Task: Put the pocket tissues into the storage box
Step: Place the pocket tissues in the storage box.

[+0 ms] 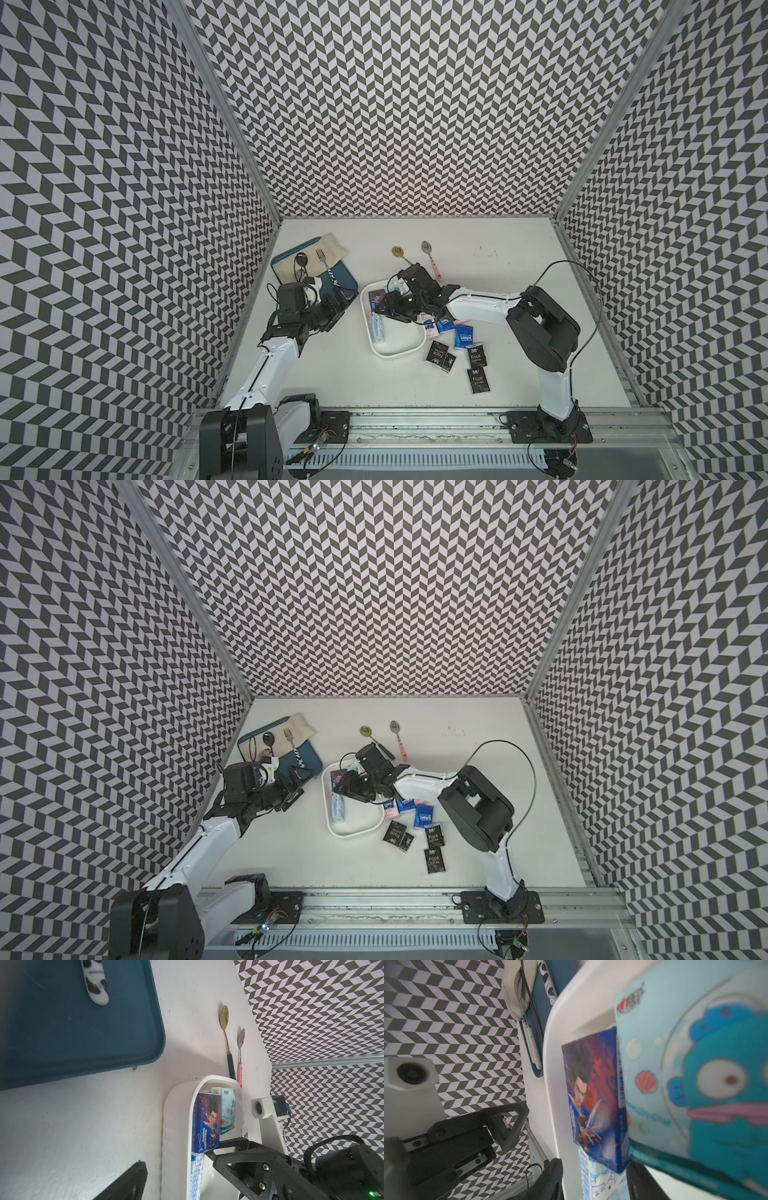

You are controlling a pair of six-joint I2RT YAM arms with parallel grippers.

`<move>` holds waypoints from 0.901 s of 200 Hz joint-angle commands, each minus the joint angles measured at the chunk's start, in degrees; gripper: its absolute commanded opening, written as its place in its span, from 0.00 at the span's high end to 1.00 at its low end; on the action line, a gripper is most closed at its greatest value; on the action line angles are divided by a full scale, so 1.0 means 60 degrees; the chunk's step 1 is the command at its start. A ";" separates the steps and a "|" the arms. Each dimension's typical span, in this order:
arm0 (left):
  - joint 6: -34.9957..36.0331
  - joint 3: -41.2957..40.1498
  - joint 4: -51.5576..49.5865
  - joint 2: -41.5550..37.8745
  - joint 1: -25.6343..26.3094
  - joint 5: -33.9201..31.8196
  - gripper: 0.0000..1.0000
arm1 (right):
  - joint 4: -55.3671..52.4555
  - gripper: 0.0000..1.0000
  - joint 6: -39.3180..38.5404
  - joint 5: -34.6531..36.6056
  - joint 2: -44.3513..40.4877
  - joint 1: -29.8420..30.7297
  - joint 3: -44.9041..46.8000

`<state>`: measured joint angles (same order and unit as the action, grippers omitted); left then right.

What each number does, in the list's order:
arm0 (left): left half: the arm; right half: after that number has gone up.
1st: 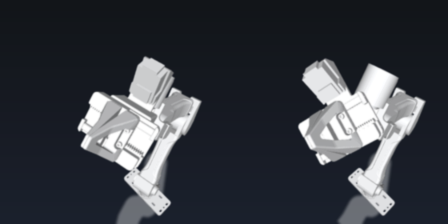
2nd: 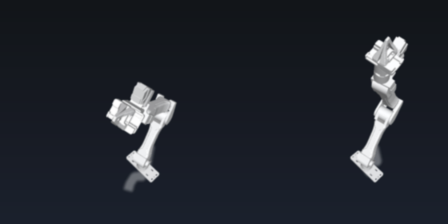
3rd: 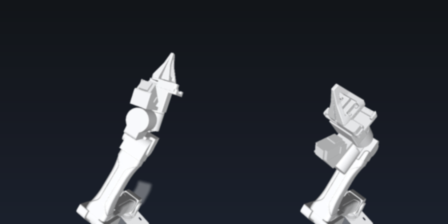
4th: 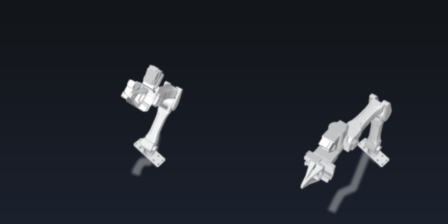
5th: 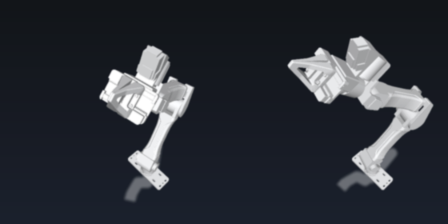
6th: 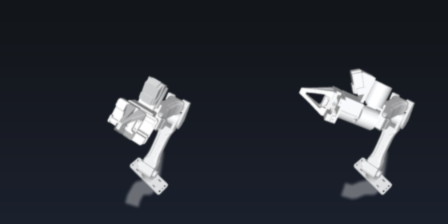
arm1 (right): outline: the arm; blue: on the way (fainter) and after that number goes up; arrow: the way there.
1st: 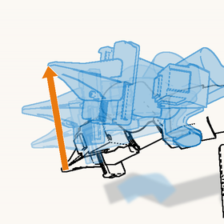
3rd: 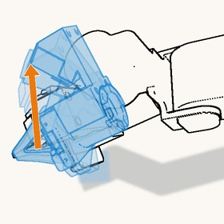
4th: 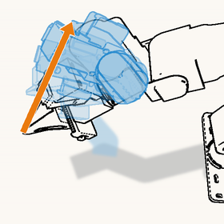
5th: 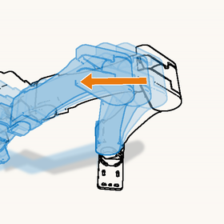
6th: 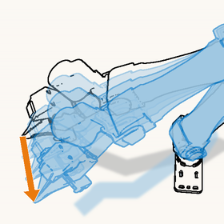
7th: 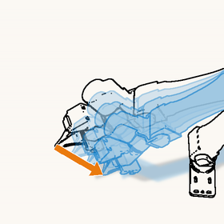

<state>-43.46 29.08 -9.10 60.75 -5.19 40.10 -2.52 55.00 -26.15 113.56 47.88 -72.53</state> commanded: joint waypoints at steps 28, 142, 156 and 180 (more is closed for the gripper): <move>0.0212 0.0266 -0.0168 0.0040 -0.0058 -0.0047 0.00 | -0.0217 0.69 -0.0431 -0.0218 -0.0728 0.0340 -0.0158; 0.0271 0.0282 -0.0299 -0.0003 -0.0058 -0.0084 0.00 | -0.0501 0.68 -0.0436 -0.0153 -0.0206 0.0546 -0.0173; 0.0286 0.0246 -0.0299 -0.0003 -0.0058 -0.0091 0.00 | -0.0558 0.67 -0.0484 -0.0113 -0.0164 0.0527 -0.0141; 0.0300 0.0225 -0.0318 -0.0025 -0.0058 -0.0091 0.00 | -0.0619 0.67 -0.0608 -0.0053 -0.0147 0.0546 -0.0206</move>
<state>-43.07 29.08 -10.46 60.80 -5.19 40.10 -6.17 52.90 -27.79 111.83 51.13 -73.01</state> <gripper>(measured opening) 0.997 0.329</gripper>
